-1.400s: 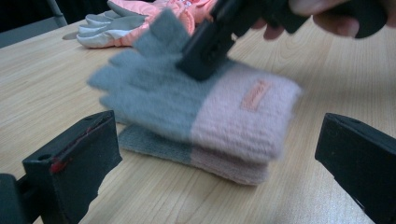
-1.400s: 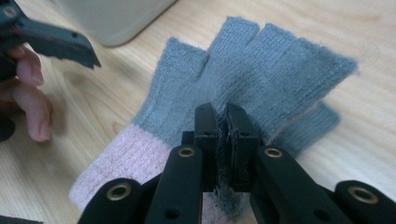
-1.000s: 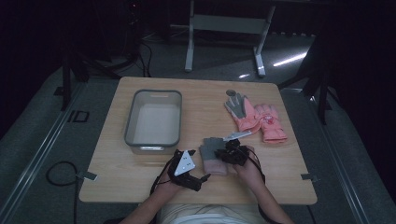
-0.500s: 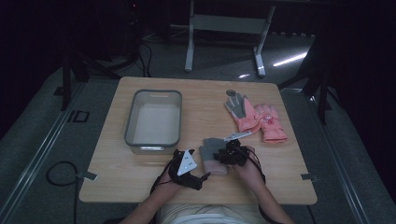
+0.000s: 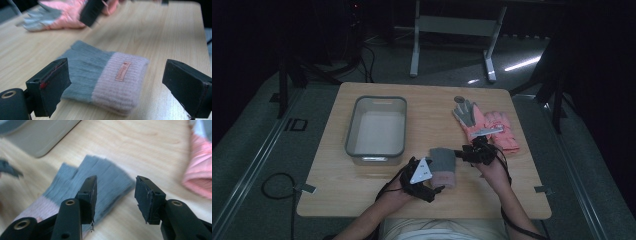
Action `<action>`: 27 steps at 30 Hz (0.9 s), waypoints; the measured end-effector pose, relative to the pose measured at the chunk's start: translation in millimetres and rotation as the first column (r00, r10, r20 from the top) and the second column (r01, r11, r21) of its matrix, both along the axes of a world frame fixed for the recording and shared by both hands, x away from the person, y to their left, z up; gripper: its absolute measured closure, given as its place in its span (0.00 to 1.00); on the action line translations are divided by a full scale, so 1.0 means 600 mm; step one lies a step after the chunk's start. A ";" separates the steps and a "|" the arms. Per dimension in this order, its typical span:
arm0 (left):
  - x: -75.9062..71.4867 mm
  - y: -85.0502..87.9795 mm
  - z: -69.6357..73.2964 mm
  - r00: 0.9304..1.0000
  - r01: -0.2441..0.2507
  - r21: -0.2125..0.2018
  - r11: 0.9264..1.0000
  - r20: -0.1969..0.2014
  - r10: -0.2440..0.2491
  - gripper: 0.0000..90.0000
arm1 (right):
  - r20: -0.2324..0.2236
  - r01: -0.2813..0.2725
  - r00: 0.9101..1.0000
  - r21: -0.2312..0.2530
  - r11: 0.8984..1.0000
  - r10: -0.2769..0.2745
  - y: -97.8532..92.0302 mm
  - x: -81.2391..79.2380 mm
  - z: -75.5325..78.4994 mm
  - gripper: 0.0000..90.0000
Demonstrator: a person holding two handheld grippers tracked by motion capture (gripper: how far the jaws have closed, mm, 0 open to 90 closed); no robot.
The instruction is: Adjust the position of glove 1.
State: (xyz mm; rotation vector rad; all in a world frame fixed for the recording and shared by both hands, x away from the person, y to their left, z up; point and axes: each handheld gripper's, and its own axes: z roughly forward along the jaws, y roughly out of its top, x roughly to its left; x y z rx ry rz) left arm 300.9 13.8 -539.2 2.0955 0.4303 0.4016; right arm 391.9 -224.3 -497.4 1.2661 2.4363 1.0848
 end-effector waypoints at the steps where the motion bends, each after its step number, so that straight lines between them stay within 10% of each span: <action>1: 0.012 -0.017 0.001 0.999 0.027 0.082 0.996 -0.034 -0.025 0.11 | -0.006 -0.001 1.000 -0.001 1.000 0.001 0.004 0.009 -0.002 0.59; 9: 0.023 -0.032 -0.016 0.988 0.153 0.181 0.971 -0.031 -0.149 0.17 | -0.063 0.014 0.998 -0.015 1.000 -0.015 0.026 0.035 -0.041 0.58; 22: 0.020 -0.042 -0.038 0.982 0.139 0.295 0.945 0.080 -0.170 0.36 | -0.112 0.041 0.993 -0.057 0.998 -0.047 0.038 0.042 -0.080 0.50; 27: 0.028 -0.037 -0.039 0.980 0.160 0.281 0.946 0.068 -0.186 0.47 | -0.115 0.038 0.992 -0.051 0.998 -0.043 0.044 0.037 -0.080 0.58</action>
